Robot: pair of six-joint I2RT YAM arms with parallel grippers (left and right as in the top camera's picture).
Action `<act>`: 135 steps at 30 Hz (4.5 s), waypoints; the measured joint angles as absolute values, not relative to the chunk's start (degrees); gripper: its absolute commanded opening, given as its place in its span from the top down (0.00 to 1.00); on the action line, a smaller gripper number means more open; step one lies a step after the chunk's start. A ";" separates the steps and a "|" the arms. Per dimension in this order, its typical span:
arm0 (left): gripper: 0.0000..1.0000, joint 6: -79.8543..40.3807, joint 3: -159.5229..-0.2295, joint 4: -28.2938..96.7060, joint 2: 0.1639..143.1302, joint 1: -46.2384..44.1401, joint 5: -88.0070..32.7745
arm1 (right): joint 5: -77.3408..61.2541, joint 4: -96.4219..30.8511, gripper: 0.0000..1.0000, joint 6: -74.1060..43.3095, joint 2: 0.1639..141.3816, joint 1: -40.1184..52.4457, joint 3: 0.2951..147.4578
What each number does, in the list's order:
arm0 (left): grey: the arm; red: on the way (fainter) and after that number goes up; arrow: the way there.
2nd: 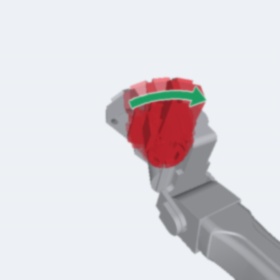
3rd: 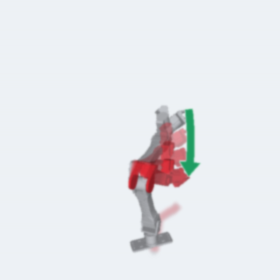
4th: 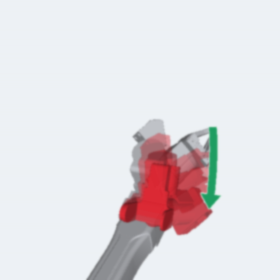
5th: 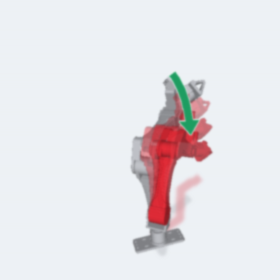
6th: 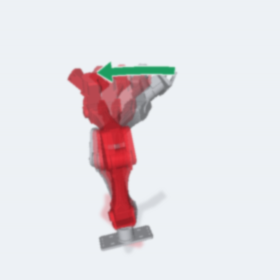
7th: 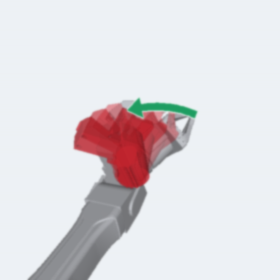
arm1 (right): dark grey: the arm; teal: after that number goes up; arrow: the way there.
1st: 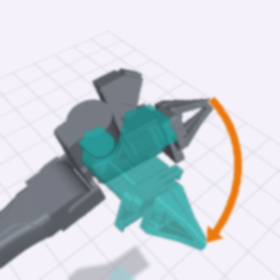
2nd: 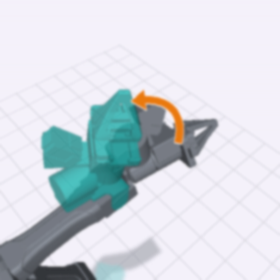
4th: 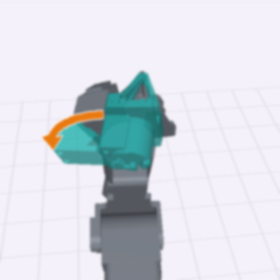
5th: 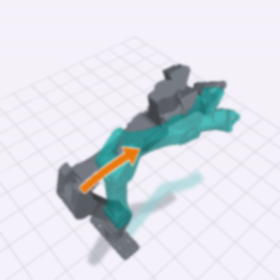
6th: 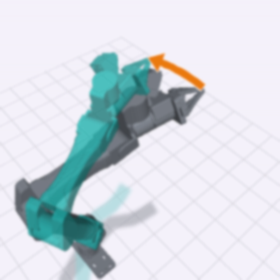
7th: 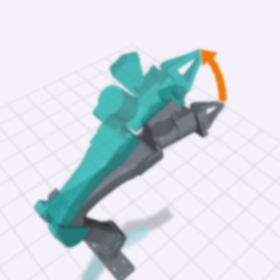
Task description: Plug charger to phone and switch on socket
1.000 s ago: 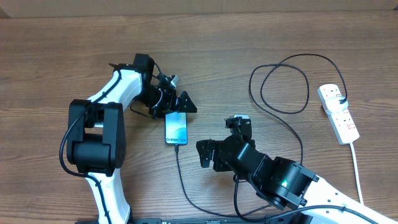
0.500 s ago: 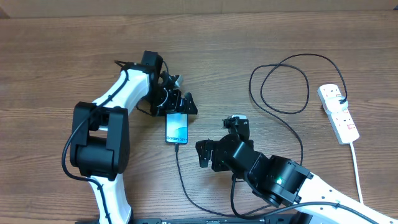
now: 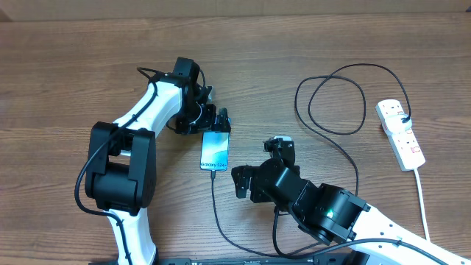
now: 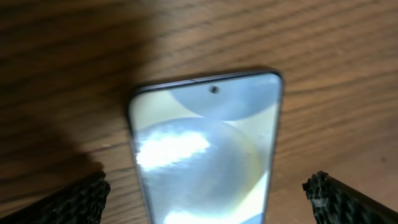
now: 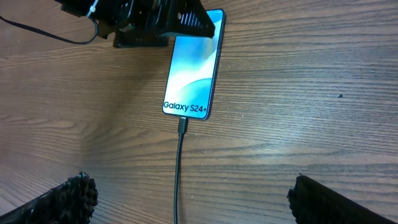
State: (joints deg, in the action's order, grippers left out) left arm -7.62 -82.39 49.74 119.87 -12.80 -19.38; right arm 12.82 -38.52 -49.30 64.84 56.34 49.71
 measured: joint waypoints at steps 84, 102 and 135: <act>0.01 -17.67 -74.28 72.03 42.37 -12.78 14.04 | 7.90 -64.47 0.96 -61.25 64.88 22.55 49.71; 0.00 -17.69 -71.61 72.03 48.86 -12.78 10.85 | 3.60 -68.34 0.96 -47.31 66.24 -14.50 51.35; 0.00 -17.89 -71.59 71.72 52.14 -12.80 9.19 | 0.36 -69.67 0.96 -33.43 113.80 -30.28 91.37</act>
State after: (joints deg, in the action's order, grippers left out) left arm -17.89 -71.59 71.72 52.14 -12.80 9.19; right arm 0.36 -69.67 -33.43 113.80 -30.28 91.37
